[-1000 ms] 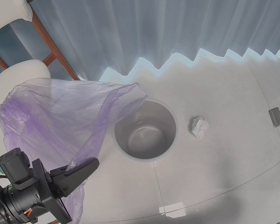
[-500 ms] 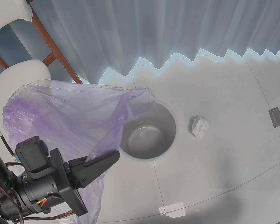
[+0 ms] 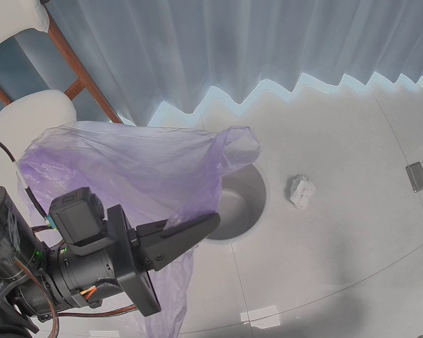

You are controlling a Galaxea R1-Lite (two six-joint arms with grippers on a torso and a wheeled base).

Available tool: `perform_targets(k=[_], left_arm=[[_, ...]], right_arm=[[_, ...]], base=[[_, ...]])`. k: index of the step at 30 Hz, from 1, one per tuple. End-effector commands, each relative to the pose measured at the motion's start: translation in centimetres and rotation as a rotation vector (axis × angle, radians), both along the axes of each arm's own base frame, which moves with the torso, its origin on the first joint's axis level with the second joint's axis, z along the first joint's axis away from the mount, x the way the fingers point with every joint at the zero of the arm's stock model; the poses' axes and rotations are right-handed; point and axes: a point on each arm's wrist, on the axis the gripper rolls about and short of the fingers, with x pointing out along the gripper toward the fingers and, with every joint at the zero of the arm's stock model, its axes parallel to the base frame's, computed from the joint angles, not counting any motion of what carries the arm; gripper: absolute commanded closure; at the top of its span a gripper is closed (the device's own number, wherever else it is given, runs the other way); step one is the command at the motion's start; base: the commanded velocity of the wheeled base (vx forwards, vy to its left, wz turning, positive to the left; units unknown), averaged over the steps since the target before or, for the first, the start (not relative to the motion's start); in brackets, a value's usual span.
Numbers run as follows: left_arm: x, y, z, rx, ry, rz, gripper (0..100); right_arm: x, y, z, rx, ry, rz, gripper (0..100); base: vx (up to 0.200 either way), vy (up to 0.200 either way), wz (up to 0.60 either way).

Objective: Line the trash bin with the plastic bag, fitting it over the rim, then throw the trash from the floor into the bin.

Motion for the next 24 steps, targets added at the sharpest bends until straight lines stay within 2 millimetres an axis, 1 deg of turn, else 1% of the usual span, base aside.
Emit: perform_targets(k=[1, 4, 10, 12, 15, 18, 22, 24], left_arm=[[0.2, -0.8, -0.7, 0.016, 0.011, -0.036, 100], [-0.1, -1.1, -0.5, 0.014, -0.011, -0.064, 100], [-0.5, -1.3, -1.1, 0.042, -0.026, -0.072, 100], [-0.1, -1.4, -0.9, 0.034, -0.027, -0.064, 100], [0.6, -2.0, -0.9, 0.036, -0.027, -0.064, 100], [0.6, -2.3, -0.5, 0.023, -0.04, -0.081, 100], [0.8, -3.2, 0.6, -0.005, -0.075, -0.101, 100], [0.9, -3.2, 0.9, -0.012, -0.083, -0.101, 100]], right_arm=[[0.0, 0.0, -0.5, 0.0, 0.002, 0.0, 0], [0.0, 0.0, -0.5, 0.0, 0.001, 0.0, 0], [0.0, 0.0, -0.5, 0.0, 0.001, 0.0, 0], [0.0, 0.0, -0.5, 0.0, 0.001, 0.0, 0], [0.0, 0.0, -0.5, 0.0, 0.002, 0.0, 0], [0.0, 0.0, -0.5, 0.0, 0.001, 0.0, 0], [0.0, 0.0, -0.5, 0.0, 0.001, 0.0, 0], [0.0, 0.0, -0.5, 0.0, 0.001, 0.002, 0]], base=[[0.0, 0.0, 0.0], [0.0, 0.0, 0.0], [0.0, 0.0, 0.0], [0.0, 0.0, 0.0], [0.0, 0.0, 0.0], [0.0, 0.0, 0.0], [0.0, 0.0, 0.0], [0.0, 0.0, 0.0]])
